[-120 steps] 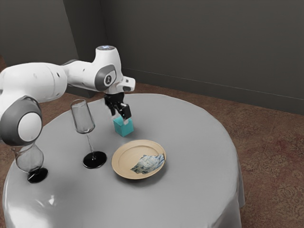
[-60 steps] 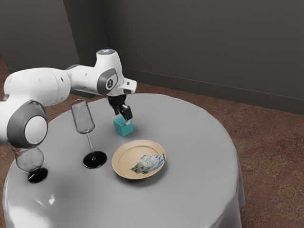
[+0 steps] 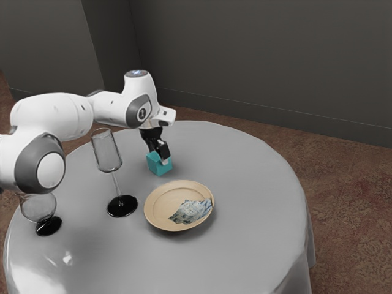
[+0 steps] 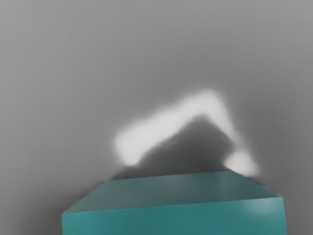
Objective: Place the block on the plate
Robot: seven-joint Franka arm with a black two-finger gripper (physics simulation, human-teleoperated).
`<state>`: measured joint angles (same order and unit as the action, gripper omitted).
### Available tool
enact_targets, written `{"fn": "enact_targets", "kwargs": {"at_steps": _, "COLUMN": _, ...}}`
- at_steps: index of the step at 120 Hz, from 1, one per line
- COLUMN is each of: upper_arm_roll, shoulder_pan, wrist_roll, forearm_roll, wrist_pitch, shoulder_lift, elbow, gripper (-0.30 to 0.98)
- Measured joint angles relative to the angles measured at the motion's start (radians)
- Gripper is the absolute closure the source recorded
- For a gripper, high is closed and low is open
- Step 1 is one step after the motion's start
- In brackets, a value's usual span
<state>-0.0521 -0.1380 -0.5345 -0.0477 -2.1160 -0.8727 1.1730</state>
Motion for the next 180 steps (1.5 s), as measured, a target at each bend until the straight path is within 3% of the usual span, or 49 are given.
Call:
{"fn": "enact_targets", "kwargs": {"at_steps": 40, "upper_arm_roll": -0.001, "shoulder_pan": 0.000, "wrist_roll": -0.015, "forearm_roll": 0.000, "wrist_pitch": -0.015, "shoulder_lift": -0.011, "elbow": -0.004, "gripper": 0.01}}
{"fn": "enact_targets", "kwargs": {"at_steps": 73, "upper_arm_roll": 0.000, "shoulder_pan": 0.000, "wrist_roll": -0.017, "forearm_roll": 0.000, "wrist_pitch": -0.032, "shoulder_lift": -0.009, "elbow": 0.001, "gripper": 0.20}}
{"fn": "enact_targets", "kwargs": {"at_steps": 124, "upper_arm_roll": 0.001, "shoulder_pan": 0.004, "wrist_roll": -0.007, "forearm_roll": -0.002, "wrist_pitch": -0.040, "shoulder_lift": 0.003, "elbow": 0.007, "gripper": 0.27}}
{"fn": "enact_targets", "kwargs": {"at_steps": 152, "upper_arm_roll": 0.001, "shoulder_pan": 0.020, "wrist_roll": 0.001, "forearm_roll": -0.006, "wrist_pitch": -0.037, "shoulder_lift": 0.086, "elbow": 0.037, "gripper": 0.30}}
{"fn": "enact_targets", "kwargs": {"at_steps": 180, "upper_arm_roll": -0.001, "shoulder_pan": 0.080, "wrist_roll": 0.069, "forearm_roll": -0.012, "wrist_pitch": -0.025, "shoulder_lift": 0.282, "elbow": 0.231, "gripper": 0.30}}
